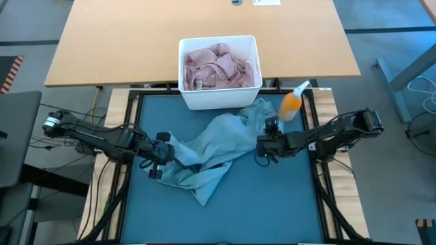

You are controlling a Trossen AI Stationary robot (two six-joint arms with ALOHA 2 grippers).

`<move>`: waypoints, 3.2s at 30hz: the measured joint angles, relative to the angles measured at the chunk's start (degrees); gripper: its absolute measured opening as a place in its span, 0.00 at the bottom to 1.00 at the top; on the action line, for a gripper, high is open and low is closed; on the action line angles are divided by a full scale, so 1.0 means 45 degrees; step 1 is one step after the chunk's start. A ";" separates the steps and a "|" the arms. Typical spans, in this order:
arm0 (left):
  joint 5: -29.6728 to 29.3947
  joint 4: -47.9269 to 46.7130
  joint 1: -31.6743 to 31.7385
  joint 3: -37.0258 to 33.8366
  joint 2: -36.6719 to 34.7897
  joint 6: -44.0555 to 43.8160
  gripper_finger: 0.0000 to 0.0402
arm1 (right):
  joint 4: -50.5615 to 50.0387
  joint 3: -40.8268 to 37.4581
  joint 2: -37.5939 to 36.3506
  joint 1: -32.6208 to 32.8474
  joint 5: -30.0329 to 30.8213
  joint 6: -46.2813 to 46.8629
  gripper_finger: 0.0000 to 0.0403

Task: Fold Laundry from Bin
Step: Fold the blue pants

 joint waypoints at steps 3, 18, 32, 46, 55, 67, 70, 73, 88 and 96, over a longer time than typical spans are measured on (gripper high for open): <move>-0.0514 -0.0042 0.0000 0.0000 -0.0089 -0.0588 0.00 | 0.1521 -0.0315 -0.0005 -0.0822 -0.0976 -0.1156 0.06; -0.4010 -0.0553 0.0274 0.0000 -0.1456 -0.1520 0.00 | 0.1830 -0.1346 -0.0019 -0.2245 -0.5372 0.2614 0.06; -0.5190 -0.0553 0.0911 0.0000 -0.2410 -0.1059 0.00 | -0.1346 -0.0185 -0.0014 0.2650 -0.9830 1.1387 0.06; -0.9107 0.0324 0.1672 0.0000 -0.2420 0.0256 0.00 | -0.4789 0.5012 0.0044 0.9552 -1.1459 1.6753 0.06; -1.0672 0.4002 0.2165 0.0000 -0.2424 0.3956 0.00 | -1.1116 0.7530 0.0017 0.9759 -0.2993 1.3621 0.06; -1.2998 0.6067 0.2994 0.0000 -0.4013 0.6968 0.00 | -1.1833 0.7491 0.0024 0.4479 0.0959 0.3240 0.06; -1.3008 0.6196 0.3109 0.0000 -0.4732 0.7069 0.00 | -1.1990 0.7487 0.0019 0.3636 0.3482 0.2456 0.06; -1.2646 0.5974 0.3113 0.0000 -0.5389 0.6682 0.00 | -1.1732 0.7442 0.0003 0.3232 0.3278 0.2823 0.06; -0.6129 0.2751 0.3109 -0.0005 -0.5999 0.3687 0.00 | -0.3615 0.1568 0.0010 0.5626 -0.3340 0.4493 0.06; -0.2747 0.2896 0.3104 -0.0005 -0.5999 0.3219 0.00 | -0.1766 0.0628 0.0010 0.6570 -0.5367 0.5981 0.06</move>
